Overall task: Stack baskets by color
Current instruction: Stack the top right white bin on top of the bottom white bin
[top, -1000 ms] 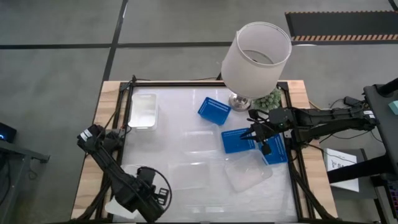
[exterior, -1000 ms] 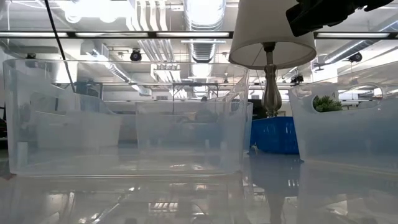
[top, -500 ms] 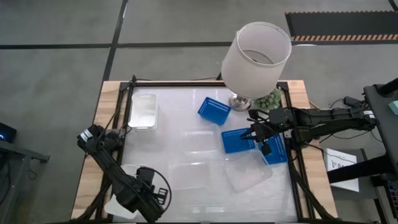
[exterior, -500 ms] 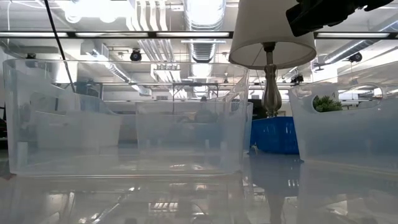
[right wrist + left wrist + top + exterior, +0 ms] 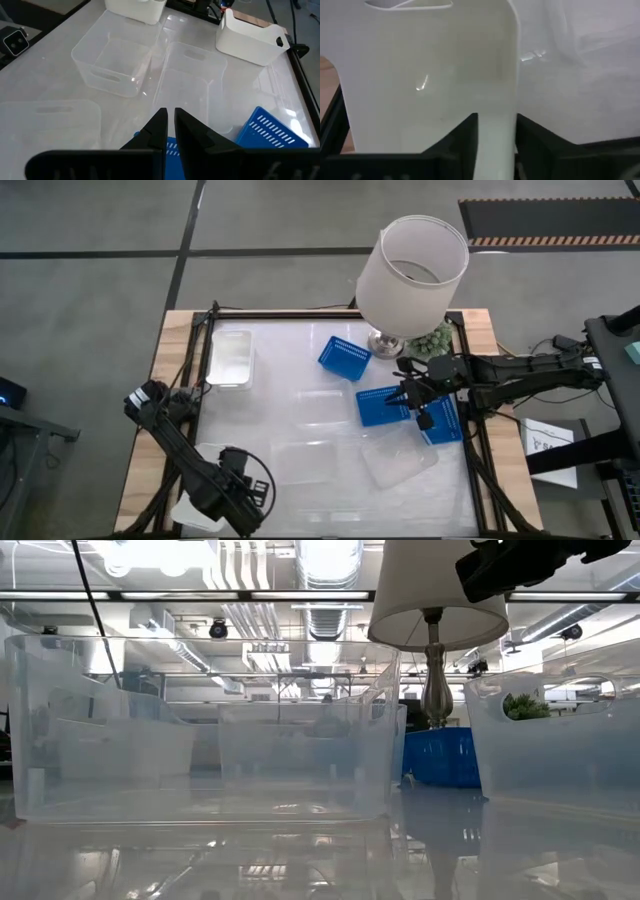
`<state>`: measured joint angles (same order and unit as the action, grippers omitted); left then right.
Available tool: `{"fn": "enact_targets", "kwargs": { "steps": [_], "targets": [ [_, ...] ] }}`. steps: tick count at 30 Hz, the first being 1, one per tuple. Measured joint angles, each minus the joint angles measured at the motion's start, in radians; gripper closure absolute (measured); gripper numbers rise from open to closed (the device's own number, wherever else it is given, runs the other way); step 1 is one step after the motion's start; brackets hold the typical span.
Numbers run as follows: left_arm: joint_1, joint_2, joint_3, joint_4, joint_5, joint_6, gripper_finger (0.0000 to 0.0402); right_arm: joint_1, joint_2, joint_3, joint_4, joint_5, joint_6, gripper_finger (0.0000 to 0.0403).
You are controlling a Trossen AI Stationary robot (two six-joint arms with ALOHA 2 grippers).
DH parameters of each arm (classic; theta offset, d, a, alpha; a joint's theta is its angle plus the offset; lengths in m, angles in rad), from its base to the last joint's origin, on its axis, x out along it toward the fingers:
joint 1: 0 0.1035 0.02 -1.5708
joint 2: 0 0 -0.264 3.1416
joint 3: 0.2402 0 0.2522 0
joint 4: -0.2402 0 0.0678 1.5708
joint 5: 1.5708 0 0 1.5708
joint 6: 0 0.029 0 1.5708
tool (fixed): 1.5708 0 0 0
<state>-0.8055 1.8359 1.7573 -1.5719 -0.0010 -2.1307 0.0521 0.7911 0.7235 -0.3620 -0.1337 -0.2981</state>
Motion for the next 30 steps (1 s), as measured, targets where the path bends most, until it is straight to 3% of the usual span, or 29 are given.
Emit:
{"fn": "enact_targets", "kwargs": {
  "steps": [4,8,11,18,30],
  "targets": [
    [0.000,0.000,-0.015,0.000,0.007,0.000,0.0253,0.000,0.003,0.000,0.001,0.000,0.000,0.0376],
    [-0.001,0.000,-0.019,0.001,0.010,0.017,0.0250,0.000,0.004,0.000,0.001,0.000,0.000,0.0376],
    [-0.001,0.000,-0.025,0.001,0.013,0.019,0.0278,0.000,0.004,0.000,0.001,0.001,0.000,0.0376],
    [-0.002,0.000,-0.024,0.000,0.029,0.016,0.0391,0.000,0.004,0.000,0.002,0.002,0.001,0.0376],
    [-0.002,-0.007,-0.048,0.000,0.053,-0.039,0.0401,0.000,0.004,0.001,0.015,0.003,0.002,0.0376]
  ]
}}
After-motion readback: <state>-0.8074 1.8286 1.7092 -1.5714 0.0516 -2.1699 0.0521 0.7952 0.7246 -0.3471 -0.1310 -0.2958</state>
